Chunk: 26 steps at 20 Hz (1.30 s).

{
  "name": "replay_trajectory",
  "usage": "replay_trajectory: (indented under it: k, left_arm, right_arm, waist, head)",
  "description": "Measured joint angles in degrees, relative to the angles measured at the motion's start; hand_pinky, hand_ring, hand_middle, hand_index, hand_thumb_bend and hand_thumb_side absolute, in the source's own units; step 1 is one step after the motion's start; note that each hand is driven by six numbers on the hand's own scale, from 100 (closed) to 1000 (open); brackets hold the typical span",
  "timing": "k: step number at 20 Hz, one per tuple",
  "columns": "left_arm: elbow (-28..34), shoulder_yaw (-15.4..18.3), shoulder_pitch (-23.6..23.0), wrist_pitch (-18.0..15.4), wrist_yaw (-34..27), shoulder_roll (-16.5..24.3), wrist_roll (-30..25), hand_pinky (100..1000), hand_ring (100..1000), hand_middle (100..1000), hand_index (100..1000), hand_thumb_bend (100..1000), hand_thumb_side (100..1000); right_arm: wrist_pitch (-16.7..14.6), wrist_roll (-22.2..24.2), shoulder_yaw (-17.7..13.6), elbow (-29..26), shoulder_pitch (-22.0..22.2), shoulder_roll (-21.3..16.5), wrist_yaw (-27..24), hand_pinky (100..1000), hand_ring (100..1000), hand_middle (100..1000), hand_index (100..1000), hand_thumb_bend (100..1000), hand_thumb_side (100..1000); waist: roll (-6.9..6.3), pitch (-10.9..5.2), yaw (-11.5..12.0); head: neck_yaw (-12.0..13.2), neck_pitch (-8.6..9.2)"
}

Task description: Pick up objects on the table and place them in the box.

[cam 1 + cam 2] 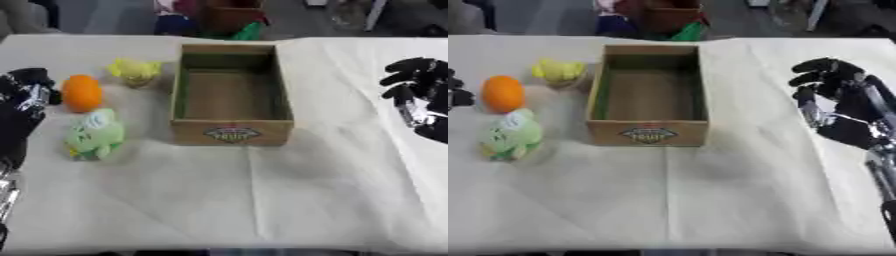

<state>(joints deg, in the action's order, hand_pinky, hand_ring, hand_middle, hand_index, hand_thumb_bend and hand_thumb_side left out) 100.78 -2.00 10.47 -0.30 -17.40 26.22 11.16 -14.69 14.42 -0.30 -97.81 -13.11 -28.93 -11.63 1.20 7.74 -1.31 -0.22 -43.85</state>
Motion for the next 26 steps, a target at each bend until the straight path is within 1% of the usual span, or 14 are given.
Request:
replay_trajectory:
  k: [2, 4, 5, 6, 8, 9, 10, 12, 14, 16, 18, 21, 24, 26]
  left_arm:
    - [0.00, 0.00, 0.00, 0.00, 0.00, 0.00, 0.00, 626, 567, 547, 681, 152, 307]
    - [0.00, 0.00, 0.00, 0.01, 0.07, 0.01, 0.00, 628, 570, 550, 682, 149, 277]
    - [-0.01, 0.00, 0.02, 0.06, 0.31, 0.08, 0.02, 630, 572, 552, 684, 132, 223]
    - [-0.05, 0.03, 0.13, 0.25, 0.71, 0.36, 0.00, 630, 574, 555, 687, 106, 212]
    - [-0.23, 0.29, 0.81, 0.92, 2.04, 1.91, -0.29, 638, 579, 564, 689, 100, 220]
    - [-0.46, 0.52, 1.48, 1.41, 2.87, 3.09, -0.66, 644, 583, 567, 697, 100, 298]
    - [-0.62, 0.69, 2.19, 1.97, 3.66, 4.41, -1.21, 650, 588, 576, 704, 100, 227]
    - [-0.87, 0.47, 3.80, 3.35, 5.45, 7.17, -2.60, 666, 596, 588, 720, 103, 240]
    - [-0.98, -1.14, 5.26, 5.04, 7.30, 10.13, -4.29, 677, 606, 602, 730, 148, 247]
    - [-1.12, -3.72, 6.46, 6.90, 9.27, 13.17, -6.16, 687, 616, 619, 745, 225, 259]
    - [-1.25, -6.75, 7.54, 8.88, 11.23, 16.36, -8.14, 693, 618, 629, 757, 274, 267]
    - [-1.95, -11.61, 8.71, 11.67, 14.28, 21.21, -11.15, 695, 622, 630, 750, 309, 270]
    - [-3.11, -15.61, 9.84, 12.71, 17.21, 25.82, -14.05, 694, 622, 627, 750, 326, 272]
    - [-4.02, -16.91, 9.84, 12.22, 19.09, 28.81, -15.98, 694, 624, 628, 754, 355, 276]
  right_arm:
    - [0.03, 0.00, 0.00, 0.00, 0.00, 0.00, 0.00, 608, 702, 718, 754, 100, 139]
    - [0.09, -0.01, 0.00, 0.00, 0.00, 0.00, 0.00, 608, 701, 718, 752, 100, 147]
    - [0.18, 0.00, 0.00, 0.01, 0.00, 0.00, 0.00, 608, 701, 718, 752, 100, 148]
    - [0.26, 0.02, 0.00, 0.01, 0.00, 0.00, -0.01, 609, 701, 718, 752, 100, 149]
    - [0.36, 0.07, 0.03, 0.02, 0.00, 0.00, -0.01, 609, 701, 718, 752, 100, 149]
    - [0.42, 0.10, 0.08, 0.02, 0.00, 0.00, -0.01, 609, 702, 718, 752, 100, 149]
    - [0.46, 0.12, 0.15, 0.03, 0.01, 0.00, -0.01, 609, 702, 718, 752, 100, 149]
    - [0.55, 0.20, 0.27, 0.04, 0.04, -0.02, -0.01, 609, 702, 718, 751, 100, 152]
    - [0.58, 0.24, 0.32, 0.06, 0.08, -0.06, -0.01, 609, 702, 718, 751, 100, 152]
    - [0.65, 0.36, 0.34, 0.08, 0.08, -0.12, -0.01, 609, 702, 718, 752, 100, 154]
    - [0.73, 0.55, 0.40, 0.13, 0.07, -0.21, -0.01, 609, 702, 718, 751, 100, 154]
    - [0.83, 0.89, 0.69, 0.36, 0.04, -0.45, -0.01, 609, 702, 718, 751, 100, 155]
    - [0.96, 1.07, 0.75, 0.38, 0.02, -0.50, -0.01, 610, 702, 718, 751, 100, 155]
    - [1.05, 1.24, 0.97, 0.38, -0.01, -0.50, -0.01, 610, 702, 718, 751, 100, 155]
  waist:
    - [0.00, 0.00, 0.00]
    - [0.00, 0.00, -0.01]
    - [0.00, 0.00, -0.06]
    - [-0.03, 0.00, -0.12]
    - [-0.20, -0.01, -0.21]
    - [-0.37, -0.04, -0.25]
    - [-0.60, -0.07, -0.32]
    - [-1.09, -0.22, -0.50]
    - [-1.46, -0.33, -0.72]
    - [-1.74, -0.34, -0.92]
    - [-1.98, -0.35, -1.32]
    - [-2.27, -0.37, -1.71]
    - [-2.14, -0.39, -2.05]
    - [-2.08, -0.39, -2.46]
  head:
    - [-0.02, 0.00]
    - [-0.06, 0.00]
    - [-0.08, 0.00]
    - [-0.08, 0.00]
    - [-0.05, 0.00]
    - [-0.02, 0.00]
    - [-0.02, 0.00]
    - [-0.05, 0.00]
    - [-0.14, 0.00]
    - [-0.14, 0.00]
    - [-0.03, 0.00]
    - [0.19, 0.00]
    - [0.47, 0.00]
    - [0.68, 0.00]
